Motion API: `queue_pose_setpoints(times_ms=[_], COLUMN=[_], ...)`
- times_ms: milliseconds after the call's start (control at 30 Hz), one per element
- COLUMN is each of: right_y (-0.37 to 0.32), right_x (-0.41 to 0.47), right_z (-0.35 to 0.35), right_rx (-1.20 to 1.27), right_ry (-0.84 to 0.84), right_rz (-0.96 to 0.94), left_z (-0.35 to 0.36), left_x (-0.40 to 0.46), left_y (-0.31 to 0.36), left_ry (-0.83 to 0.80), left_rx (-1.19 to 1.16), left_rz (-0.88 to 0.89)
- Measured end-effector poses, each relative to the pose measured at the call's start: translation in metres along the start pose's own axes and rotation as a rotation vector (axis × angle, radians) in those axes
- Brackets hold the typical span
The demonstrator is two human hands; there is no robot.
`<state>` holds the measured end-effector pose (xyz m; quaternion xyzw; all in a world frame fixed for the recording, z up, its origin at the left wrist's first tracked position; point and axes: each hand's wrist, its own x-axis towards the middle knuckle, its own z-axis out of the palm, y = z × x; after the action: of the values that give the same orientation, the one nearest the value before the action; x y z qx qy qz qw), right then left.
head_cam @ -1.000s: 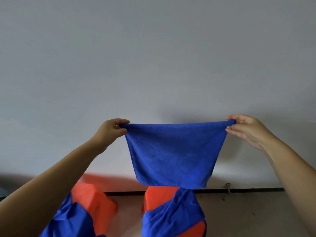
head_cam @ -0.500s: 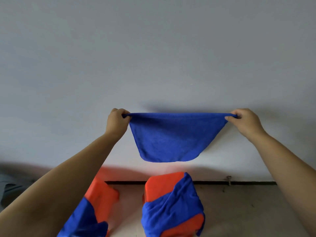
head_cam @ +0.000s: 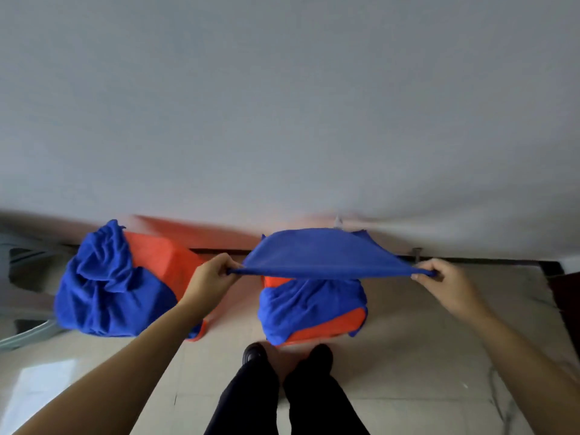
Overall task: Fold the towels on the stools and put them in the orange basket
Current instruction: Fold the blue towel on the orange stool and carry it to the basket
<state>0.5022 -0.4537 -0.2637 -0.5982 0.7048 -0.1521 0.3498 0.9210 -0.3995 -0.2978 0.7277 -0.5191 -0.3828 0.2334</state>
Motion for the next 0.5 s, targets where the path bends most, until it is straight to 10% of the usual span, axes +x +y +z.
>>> queue_pose_setpoints(times_ms=[500], right_y=[0.108], right_x=[0.04], right_z=[0.119], right_rx=[-0.101], right_ry=[-0.225], right_rz=[0.298], left_z=[0.109], left_x=[0.044], left_y=[-0.1], left_ry=[-0.218], left_rx=[0.181], left_rz=[-0.322])
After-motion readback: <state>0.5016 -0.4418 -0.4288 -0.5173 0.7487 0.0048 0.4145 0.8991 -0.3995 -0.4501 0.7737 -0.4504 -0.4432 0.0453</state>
